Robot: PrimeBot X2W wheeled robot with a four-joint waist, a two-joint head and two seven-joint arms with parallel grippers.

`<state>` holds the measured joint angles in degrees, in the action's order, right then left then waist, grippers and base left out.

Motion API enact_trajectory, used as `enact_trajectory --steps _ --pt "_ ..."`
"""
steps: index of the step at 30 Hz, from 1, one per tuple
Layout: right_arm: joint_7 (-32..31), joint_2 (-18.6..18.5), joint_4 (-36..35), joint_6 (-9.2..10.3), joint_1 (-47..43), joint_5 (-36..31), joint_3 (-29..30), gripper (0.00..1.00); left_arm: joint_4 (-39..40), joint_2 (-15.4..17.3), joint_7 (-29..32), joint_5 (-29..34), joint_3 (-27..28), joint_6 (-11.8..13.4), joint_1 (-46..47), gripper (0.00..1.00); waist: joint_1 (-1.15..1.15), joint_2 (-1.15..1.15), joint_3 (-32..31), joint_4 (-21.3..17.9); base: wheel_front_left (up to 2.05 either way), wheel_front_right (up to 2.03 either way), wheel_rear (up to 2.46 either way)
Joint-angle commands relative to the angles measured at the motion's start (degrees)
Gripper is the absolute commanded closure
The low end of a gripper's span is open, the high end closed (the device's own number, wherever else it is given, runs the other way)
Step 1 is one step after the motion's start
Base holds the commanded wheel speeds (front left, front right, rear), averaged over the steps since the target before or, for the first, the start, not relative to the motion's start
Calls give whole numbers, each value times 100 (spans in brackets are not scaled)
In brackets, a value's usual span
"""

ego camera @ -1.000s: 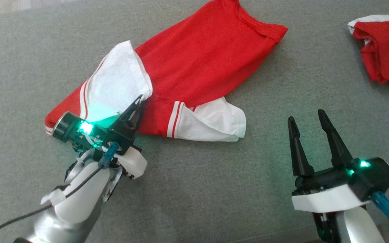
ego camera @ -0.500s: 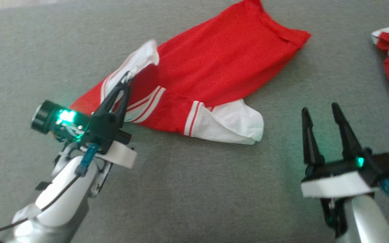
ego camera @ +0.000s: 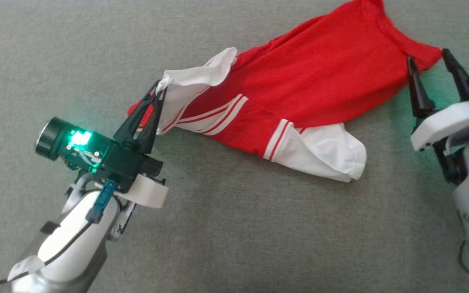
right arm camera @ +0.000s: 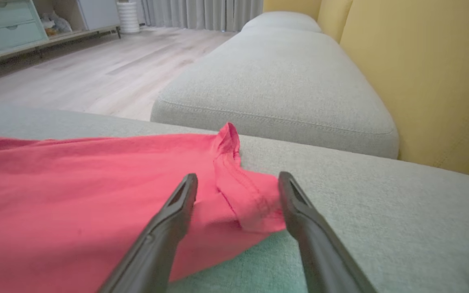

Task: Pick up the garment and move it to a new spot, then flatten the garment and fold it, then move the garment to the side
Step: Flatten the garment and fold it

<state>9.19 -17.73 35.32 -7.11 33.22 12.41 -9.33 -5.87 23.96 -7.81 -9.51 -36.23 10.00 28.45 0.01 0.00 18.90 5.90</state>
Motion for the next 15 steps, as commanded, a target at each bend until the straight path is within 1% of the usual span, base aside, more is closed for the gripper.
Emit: enact_trajectory --steps 1,3,4,5,6,8,11,13,15 --pt "-91 -227 117 -37 234 129 -241 0 164 111 0 -18 201 -14 293 100 -1 0 84 104 0 0 0" --pt "-165 -322 440 -37 433 311 -458 0 141 88 -17 -18 182 -17 326 100 -1 0 117 141 0 0 0" --pt "-213 -335 583 -37 509 431 -595 15 126 79 -27 -20 176 -17 341 100 -1 0 128 151 0 0 0" --pt "-242 -343 703 -37 578 557 -727 73 106 74 -29 -24 170 -20 352 100 -1 0 135 154 0 0 0" --pt "-238 -347 793 -37 643 683 -849 100 85 74 -32 -27 164 -23 363 100 -1 0 137 152 0 0 0" --pt "-187 -363 857 -37 702 783 -948 100 63 75 -38 -30 161 -27 374 100 -1 0 134 144 0 0 0" --pt "62 -383 917 -37 731 1115 -1152 100 29 98 -88 -41 175 -7 374 100 -1 0 60 83 0 0 0" --pt "262 -504 733 -37 577 1309 -1357 100 45 125 -123 -60 195 16 338 100 -1 0 -13 41 0 0 0" --pt "399 -704 405 -37 253 1535 -1484 100 78 169 -141 -88 218 40 274 100 -1 0 -106 -8 0 0 0"
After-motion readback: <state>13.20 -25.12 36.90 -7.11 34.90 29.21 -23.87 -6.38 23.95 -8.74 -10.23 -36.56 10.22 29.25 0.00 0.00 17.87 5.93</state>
